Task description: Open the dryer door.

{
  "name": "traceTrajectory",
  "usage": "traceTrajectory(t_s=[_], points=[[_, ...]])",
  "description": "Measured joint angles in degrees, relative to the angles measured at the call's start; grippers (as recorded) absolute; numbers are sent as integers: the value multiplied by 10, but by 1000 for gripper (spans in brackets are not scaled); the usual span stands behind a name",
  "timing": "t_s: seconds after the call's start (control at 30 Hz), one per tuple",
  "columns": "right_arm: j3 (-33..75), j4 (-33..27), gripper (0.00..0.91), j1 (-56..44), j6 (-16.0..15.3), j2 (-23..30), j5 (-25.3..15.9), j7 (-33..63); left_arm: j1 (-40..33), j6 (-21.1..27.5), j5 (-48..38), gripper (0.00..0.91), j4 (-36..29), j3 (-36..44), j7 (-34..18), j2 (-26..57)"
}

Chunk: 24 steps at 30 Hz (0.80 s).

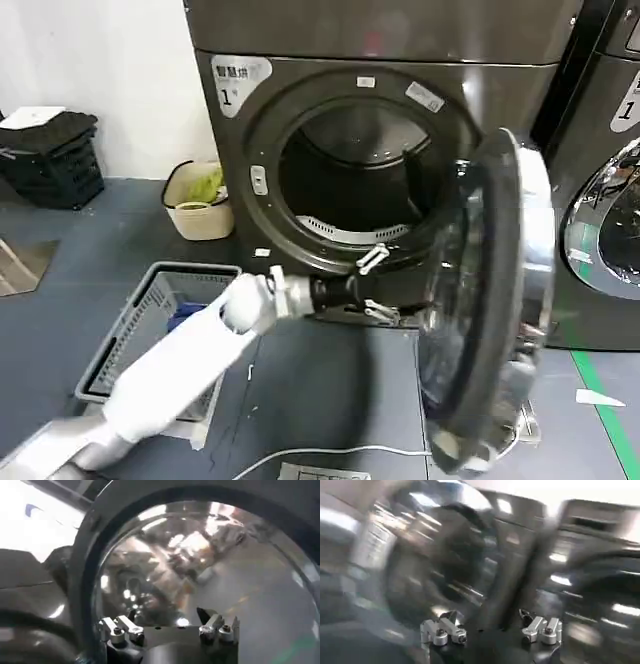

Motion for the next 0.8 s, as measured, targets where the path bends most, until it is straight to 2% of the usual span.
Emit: traceTrajectory(t_s=[0.17,0.3,0.4,0.53,0.63,0.8], points=[[48,5,907,9,-43,45,-107,176,-24,-1,1,907,27,36,-1,-34],[78,13,907,14,-82,68,-155,288,-40,-1,5,907,50,58,-1,-61],[101,20,907,16,-119,85,-169,358,-51,1,16,907,68,71,-6,-83],[123,16,907,20,-128,101,-199,415,-67,8,25,907,98,89,-17,-116],[139,14,907,23,-141,111,-205,449,-81,22,27,907,121,100,-23,-142],[163,5,907,33,-173,111,-226,505,-99,56,74,907,150,107,-53,-181]])
